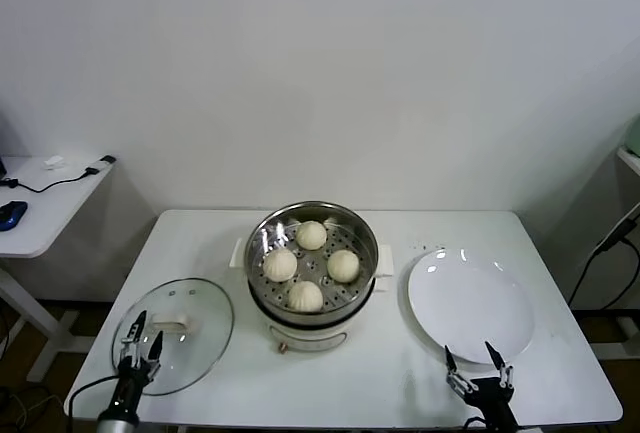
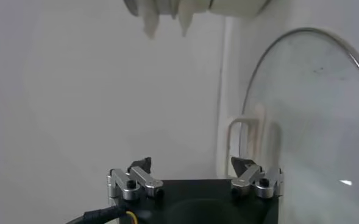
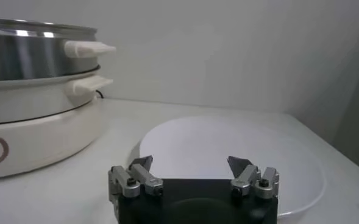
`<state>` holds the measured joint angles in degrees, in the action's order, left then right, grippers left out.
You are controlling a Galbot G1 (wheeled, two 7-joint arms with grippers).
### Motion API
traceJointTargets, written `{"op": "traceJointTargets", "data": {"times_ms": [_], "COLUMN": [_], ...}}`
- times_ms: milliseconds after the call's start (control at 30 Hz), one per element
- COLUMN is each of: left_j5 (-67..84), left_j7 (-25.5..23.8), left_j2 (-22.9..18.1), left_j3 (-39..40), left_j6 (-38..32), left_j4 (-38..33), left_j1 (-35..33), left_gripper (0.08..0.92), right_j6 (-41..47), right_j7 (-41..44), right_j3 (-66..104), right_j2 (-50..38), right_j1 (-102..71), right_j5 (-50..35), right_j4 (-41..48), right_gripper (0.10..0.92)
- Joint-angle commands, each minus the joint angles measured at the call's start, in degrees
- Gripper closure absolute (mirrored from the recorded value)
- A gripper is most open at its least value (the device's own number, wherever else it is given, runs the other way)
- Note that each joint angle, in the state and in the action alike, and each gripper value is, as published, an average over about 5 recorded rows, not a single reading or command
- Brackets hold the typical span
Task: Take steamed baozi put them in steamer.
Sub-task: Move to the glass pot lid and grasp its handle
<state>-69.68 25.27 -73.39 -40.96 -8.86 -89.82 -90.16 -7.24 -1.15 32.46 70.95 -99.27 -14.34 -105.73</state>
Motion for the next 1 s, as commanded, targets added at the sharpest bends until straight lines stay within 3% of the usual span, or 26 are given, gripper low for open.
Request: {"op": "traceJointTargets", "data": {"times_ms": [33, 600, 733, 1000], "left_j5": [-1.14, -5.52, -6.11, -6.86], "left_j7": [-3.37, -2.44, -1.99, -1.01], "left_j2": [-0.33, -2.77, -3.27, -4.33], "left_j3": [0.97, 1.89, 1.93, 1.88], "left_j6": [5.15, 7.29, 7.41, 7.63], "left_j4": [2.15, 6.40, 6.57, 6.50], "left_j1": [4.45, 6.97, 7.01, 7.21], "left_gripper": [0.177, 0.184, 0.262, 0.495], "right_j6": [0.58, 0.97, 0.98, 1.01], "right_j7": [-0.43, -0.01, -0.06, 0.36], "right_j3": [-0.44, -0.40, -0.37, -0.50], "right_j2": [0.61, 1.80, 2.09, 2.24], "right_j1": [-0.02, -0.18, -0.14, -0.20], "right_j5": [0.68, 0.78, 0.71, 0.72], "right_j4": [0.01, -0.14, 0.12, 0.57], "right_gripper": [0.203, 0.203, 0.203, 0.203]}}
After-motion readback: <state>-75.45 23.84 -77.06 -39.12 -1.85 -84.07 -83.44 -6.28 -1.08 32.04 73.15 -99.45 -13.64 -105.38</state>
